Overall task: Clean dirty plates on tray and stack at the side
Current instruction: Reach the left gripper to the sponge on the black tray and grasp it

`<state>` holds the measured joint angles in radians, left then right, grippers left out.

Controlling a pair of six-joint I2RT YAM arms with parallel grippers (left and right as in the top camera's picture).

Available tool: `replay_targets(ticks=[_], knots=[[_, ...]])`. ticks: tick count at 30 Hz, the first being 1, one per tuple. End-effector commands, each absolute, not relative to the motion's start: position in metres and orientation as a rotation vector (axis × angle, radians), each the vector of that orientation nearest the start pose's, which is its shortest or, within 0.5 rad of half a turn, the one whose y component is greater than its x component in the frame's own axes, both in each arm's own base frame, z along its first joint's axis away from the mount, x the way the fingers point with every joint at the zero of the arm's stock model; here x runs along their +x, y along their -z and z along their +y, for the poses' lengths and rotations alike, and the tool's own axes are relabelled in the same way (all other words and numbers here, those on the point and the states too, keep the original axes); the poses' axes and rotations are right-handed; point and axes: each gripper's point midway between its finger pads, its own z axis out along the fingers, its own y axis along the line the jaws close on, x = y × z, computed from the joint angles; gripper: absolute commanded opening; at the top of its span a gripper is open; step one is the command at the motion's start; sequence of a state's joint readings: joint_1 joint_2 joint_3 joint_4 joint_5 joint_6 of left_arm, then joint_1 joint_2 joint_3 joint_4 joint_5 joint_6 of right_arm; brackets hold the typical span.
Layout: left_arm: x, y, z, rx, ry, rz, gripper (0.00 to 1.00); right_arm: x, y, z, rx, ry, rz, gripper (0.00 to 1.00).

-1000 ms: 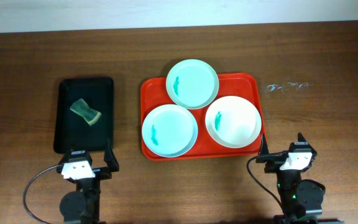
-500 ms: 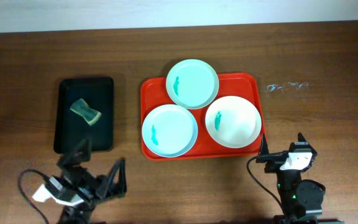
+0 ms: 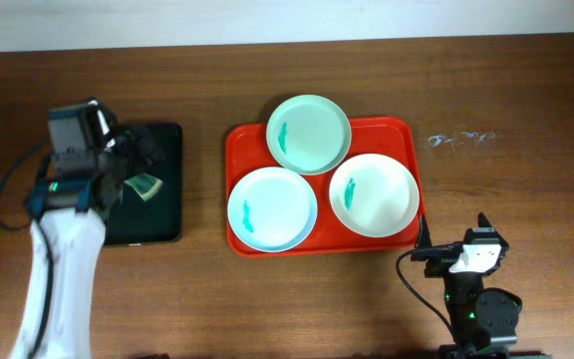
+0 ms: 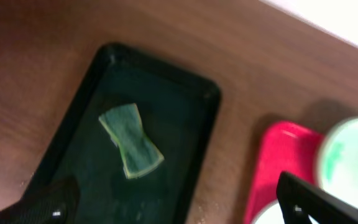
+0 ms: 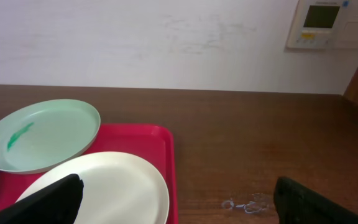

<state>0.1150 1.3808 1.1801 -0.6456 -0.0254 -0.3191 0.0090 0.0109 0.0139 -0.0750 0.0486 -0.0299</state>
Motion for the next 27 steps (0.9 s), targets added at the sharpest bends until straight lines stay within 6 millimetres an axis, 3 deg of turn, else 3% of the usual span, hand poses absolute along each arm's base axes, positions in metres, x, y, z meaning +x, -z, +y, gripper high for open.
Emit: replay_targets(ticks=[1,4,6,8,13,16,21,22,23,26,27], knots=[[0.411,-0.152,0.064,-0.621,0.013,2.405,0.99,0.246,-0.156,-0.009,0.019,0.063,1.647,0.98],[0.425,-0.117,0.07,-0.661,-0.006,2.44,0.99,0.246,-0.156,-0.009,0.019,0.063,1.647,0.98],[0.429,-0.098,0.087,-0.962,-0.03,2.347,0.98,0.246,-0.156,-0.009,0.019,0.063,1.648,0.98],[0.435,-0.085,0.097,-1.063,-0.067,2.293,1.0,0.246,-0.156,-0.009,0.019,0.063,1.648,0.98],[0.447,-0.045,0.103,-1.076,-0.109,2.31,0.99,0.246,-0.156,-0.009,0.019,0.063,1.648,0.98],[0.445,-0.036,0.115,-1.094,-0.206,2.291,1.0,0.246,-0.156,-0.009,0.019,0.063,1.648,0.98],[0.444,-0.008,0.113,-1.102,-0.217,2.337,0.96,0.246,-0.156,-0.009,0.019,0.063,1.647,0.98],[0.443,-0.001,0.112,-1.102,-0.213,2.351,0.9,0.246,-0.156,-0.009,0.019,0.063,1.647,0.98],[0.443,0.003,0.112,-1.103,-0.214,2.356,0.74,0.246,-0.156,-0.009,0.019,0.063,1.647,0.99],[0.444,0.003,0.112,-1.102,-0.213,2.35,0.08,0.246,-0.156,-0.009,0.019,0.063,1.647,0.99],[0.444,0.003,0.112,-1.102,-0.213,2.351,0.0,0.246,-0.156,-0.009,0.019,0.063,1.647,0.98]])
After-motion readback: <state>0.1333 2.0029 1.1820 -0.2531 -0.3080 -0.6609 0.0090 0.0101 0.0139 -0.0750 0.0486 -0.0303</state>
